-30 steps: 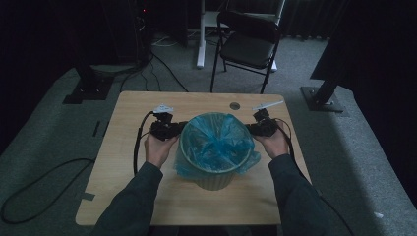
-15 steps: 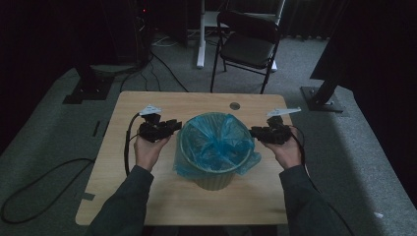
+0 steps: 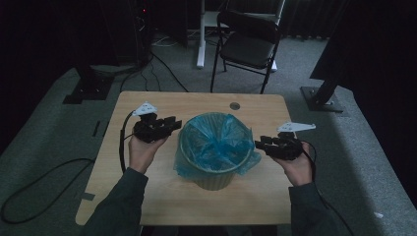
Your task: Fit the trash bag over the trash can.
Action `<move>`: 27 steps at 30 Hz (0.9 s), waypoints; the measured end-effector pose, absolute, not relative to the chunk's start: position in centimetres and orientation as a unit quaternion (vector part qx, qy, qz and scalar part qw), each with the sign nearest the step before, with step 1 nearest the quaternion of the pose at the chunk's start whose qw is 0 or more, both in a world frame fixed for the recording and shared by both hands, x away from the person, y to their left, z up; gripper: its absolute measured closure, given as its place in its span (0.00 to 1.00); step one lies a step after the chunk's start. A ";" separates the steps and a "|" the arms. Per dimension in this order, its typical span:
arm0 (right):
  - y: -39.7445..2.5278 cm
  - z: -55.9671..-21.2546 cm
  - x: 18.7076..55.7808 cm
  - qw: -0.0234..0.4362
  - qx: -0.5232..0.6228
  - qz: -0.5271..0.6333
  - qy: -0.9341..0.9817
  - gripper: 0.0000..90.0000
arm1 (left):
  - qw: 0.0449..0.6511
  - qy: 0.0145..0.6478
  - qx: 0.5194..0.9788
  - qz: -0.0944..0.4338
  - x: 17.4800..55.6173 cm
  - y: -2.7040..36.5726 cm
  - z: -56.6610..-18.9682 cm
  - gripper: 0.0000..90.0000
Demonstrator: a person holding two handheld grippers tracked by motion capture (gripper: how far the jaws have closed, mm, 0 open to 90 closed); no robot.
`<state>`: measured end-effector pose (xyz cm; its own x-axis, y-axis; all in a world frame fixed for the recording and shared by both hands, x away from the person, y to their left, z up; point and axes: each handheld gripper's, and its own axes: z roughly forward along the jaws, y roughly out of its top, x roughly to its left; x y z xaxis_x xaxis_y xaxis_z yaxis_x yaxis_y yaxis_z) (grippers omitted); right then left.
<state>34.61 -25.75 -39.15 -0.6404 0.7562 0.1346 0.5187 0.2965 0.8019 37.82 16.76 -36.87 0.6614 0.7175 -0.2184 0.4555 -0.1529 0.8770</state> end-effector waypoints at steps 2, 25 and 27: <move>-25.8 -39.4 34.2 0.133 0.400 0.438 0.794 0.69 | 0.520 0.383 0.753 0.127 37.7 16.4 -36.4 0.70; -25.8 -40.8 33.2 0.124 0.385 0.437 0.803 0.68 | 0.466 0.267 0.834 0.125 38.1 9.9 -33.4 0.72; -25.8 -40.8 33.2 0.124 0.385 0.437 0.803 0.68 | 0.458 0.257 0.842 0.124 38.2 9.2 -33.4 0.73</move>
<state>33.20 -25.79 -40.82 -0.6736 0.7261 0.1378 0.5098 0.3215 0.7979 38.17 9.23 -33.37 0.8368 0.5468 -0.0260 0.3191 -0.4487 0.8347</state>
